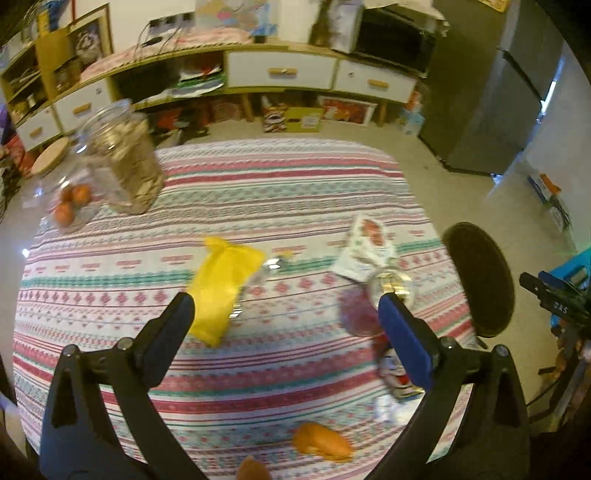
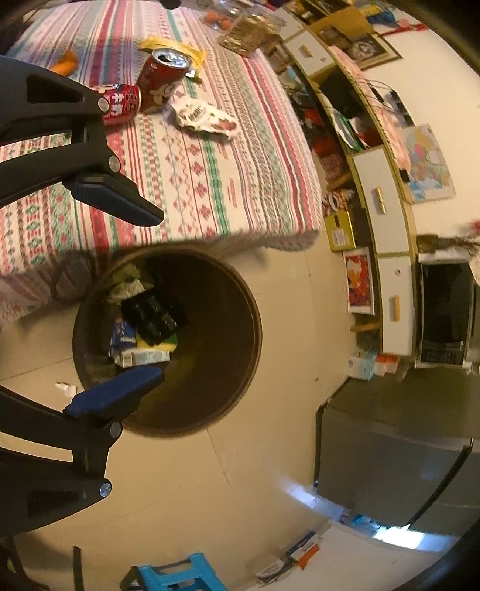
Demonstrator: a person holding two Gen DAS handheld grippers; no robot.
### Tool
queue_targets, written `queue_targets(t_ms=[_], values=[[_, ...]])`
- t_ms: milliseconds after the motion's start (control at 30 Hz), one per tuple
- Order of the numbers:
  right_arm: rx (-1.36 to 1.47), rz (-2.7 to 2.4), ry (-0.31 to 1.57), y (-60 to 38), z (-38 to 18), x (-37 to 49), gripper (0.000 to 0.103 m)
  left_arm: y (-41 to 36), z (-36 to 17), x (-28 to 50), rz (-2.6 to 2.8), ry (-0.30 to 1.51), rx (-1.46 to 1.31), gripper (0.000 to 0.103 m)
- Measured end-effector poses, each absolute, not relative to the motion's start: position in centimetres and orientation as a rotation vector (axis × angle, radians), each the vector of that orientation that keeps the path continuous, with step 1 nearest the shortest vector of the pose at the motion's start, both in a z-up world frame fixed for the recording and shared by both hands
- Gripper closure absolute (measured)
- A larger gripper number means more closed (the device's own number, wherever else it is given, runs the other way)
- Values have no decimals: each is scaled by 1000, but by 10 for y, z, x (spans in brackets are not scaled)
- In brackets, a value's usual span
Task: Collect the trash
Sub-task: 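Grasp the yellow snack bag with the left tool while the right tool reaches the white packet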
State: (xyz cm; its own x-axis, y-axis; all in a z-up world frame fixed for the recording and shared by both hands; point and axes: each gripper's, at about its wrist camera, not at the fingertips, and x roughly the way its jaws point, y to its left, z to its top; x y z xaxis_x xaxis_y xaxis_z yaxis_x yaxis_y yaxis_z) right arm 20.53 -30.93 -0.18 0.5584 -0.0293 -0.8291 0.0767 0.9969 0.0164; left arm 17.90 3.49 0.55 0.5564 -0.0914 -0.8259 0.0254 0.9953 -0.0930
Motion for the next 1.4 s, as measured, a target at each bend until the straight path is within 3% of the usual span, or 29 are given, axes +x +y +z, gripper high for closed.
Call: queue_targets(t_ms=[400, 567, 967, 1200, 1367, 1400], values=[[29, 6, 1047, -262, -34, 246, 23, 82, -63, 226, 56, 1133, -103, 4], [68, 47, 1073, -253, -47, 268, 23, 87, -86, 241, 42, 1198, -149, 18], [93, 256, 1061, -193, -66, 313, 26, 95, -101, 255, 11, 1222, -154, 29], [72, 329, 1068, -162, -81, 326, 55, 105, -95, 270, 14, 1213, -141, 44], [28, 385, 1057, -145, -87, 327, 83, 108, -88, 273, 3, 1201, -175, 57], [27, 391, 1056, -145, -87, 328, 93, 108, -88, 274, 3, 1200, -180, 58]])
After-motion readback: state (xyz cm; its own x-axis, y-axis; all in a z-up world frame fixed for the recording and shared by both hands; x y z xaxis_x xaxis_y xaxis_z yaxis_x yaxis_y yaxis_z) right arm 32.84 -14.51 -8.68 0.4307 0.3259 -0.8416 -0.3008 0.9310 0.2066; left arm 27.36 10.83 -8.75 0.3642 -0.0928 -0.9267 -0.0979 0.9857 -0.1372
